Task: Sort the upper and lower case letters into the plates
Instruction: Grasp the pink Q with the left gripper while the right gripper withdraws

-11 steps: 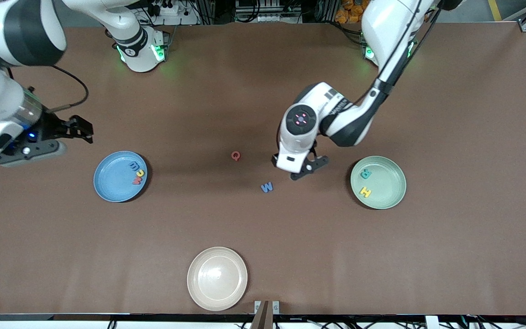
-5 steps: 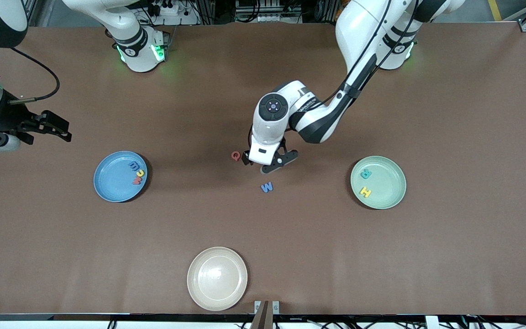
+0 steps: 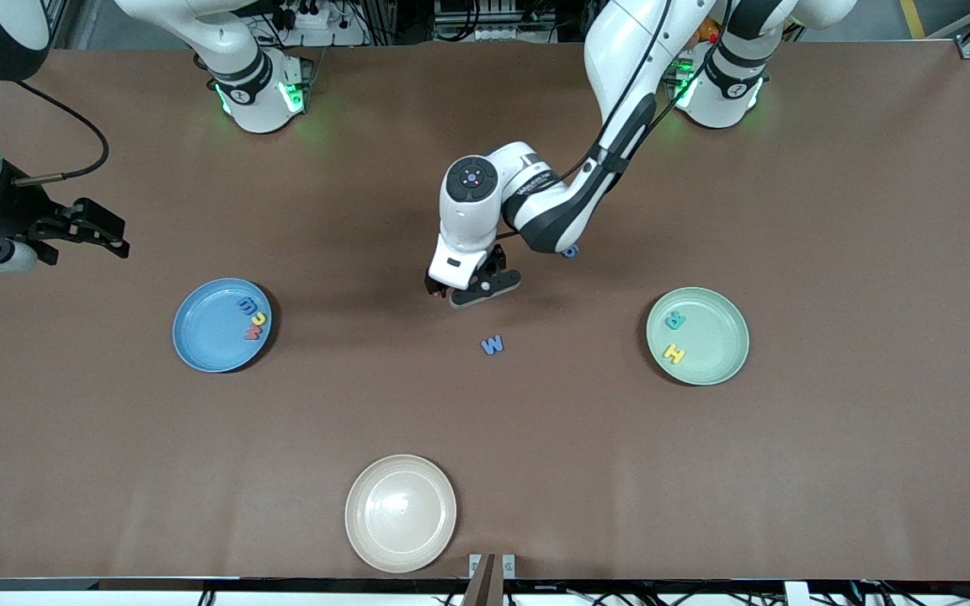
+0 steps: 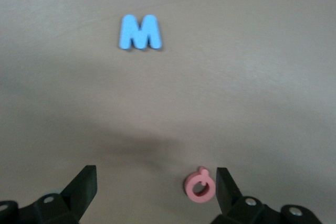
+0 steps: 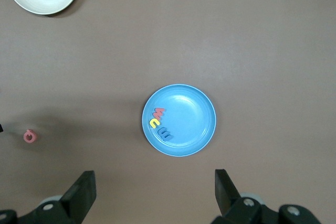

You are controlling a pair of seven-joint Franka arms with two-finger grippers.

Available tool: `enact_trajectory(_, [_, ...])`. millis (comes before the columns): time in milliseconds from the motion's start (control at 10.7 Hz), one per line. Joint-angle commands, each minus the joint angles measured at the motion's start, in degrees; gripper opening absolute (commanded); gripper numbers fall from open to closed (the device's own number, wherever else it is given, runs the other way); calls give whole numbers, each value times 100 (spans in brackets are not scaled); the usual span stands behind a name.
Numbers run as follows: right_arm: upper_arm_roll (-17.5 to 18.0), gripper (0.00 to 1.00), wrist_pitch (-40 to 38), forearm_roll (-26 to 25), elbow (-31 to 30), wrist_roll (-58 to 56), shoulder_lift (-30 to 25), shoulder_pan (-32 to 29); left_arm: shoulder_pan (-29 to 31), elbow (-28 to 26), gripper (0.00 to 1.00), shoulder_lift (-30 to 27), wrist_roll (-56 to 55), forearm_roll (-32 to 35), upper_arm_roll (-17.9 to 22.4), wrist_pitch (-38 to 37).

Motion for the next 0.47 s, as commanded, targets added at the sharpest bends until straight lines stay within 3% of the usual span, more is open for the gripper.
enact_trajectory(0, [73,100,-109,-101,15,-62,-124,0,-37,524,100,347,404,-64,38,7])
enact_trajectory(374, [82,100,-136,-110,15,-229,-124,-97,-195,824,100,796,448,-99,20,579])
